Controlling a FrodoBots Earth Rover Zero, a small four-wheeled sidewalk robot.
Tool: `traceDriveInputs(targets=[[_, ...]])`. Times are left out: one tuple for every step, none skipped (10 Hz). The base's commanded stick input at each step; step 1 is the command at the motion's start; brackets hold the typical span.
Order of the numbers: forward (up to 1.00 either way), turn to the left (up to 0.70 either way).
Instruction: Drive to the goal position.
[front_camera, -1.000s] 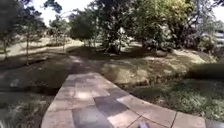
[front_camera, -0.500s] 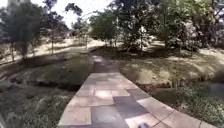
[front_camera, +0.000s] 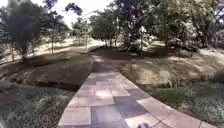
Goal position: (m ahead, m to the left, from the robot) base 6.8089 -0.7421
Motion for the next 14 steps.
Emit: traceDriveInputs(targets=[[0.00,1.00],[0.00,1.00],[0.00,1.00],[0.00,1.00],[0.00,0.60],[0.00,0.18],[0.00,0.00],[0.00,0.00],[0.00,0.00],[0.00,0.00],[0.02,0.00],[0.05,0.00],[0.00,0.00],[0.00,0.00]])
